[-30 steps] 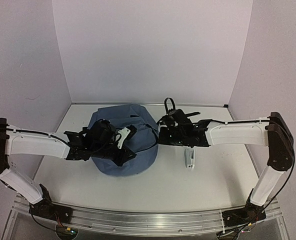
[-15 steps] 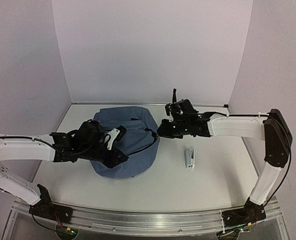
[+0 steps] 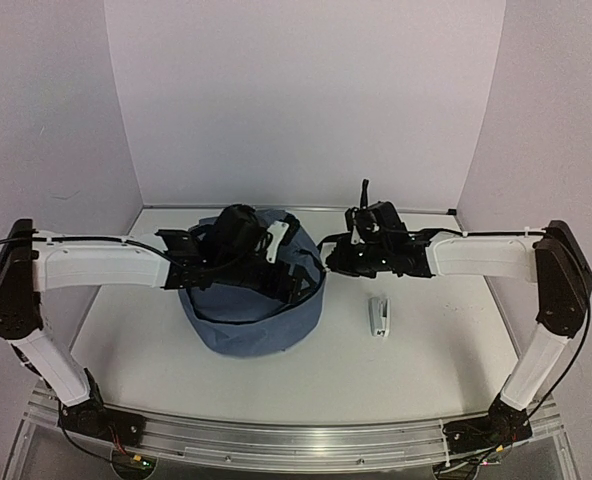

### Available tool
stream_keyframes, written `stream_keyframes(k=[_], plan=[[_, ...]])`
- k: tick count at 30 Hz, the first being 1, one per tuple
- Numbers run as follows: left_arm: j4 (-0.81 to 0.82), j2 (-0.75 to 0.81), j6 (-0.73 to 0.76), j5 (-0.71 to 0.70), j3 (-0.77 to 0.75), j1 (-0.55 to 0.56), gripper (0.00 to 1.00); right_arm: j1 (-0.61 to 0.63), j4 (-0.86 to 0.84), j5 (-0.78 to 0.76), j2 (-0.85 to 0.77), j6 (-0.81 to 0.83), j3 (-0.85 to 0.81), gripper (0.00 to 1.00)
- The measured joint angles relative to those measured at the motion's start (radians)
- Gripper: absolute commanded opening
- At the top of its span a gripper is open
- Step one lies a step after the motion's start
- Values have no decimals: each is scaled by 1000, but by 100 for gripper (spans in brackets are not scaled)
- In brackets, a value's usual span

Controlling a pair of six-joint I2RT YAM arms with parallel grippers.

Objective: Pack the student bag
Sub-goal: Zip the student bag at the center of the board.

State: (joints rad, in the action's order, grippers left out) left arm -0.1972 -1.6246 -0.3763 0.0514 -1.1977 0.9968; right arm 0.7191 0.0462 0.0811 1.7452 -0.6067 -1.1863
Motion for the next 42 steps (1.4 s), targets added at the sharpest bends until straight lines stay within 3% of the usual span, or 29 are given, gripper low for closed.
stream_keyframes(k=[3, 10, 12, 22, 32, 42], plan=[[5, -89, 17, -65, -43, 32, 84, 0, -5, -2, -2, -3, 0, 0], [5, -209, 70, -242, -121, 74, 16, 0, -10, -2, -2, -5, 5, 0], [4, -219, 72, -272, -127, 78, 2, 0, -10, -3, -3, -7, 5, 0], [25, -203, 62, -306, -86, 93, 0, 2, -23, -15, -5, -22, 11, 0], [138, -71, 46, -91, 92, 80, 0, 22, -14, -11, 5, -26, 0, 0], [153, -24, 5, 43, 199, 78, 0, 14, 2, -29, 132, -15, -108, 0]])
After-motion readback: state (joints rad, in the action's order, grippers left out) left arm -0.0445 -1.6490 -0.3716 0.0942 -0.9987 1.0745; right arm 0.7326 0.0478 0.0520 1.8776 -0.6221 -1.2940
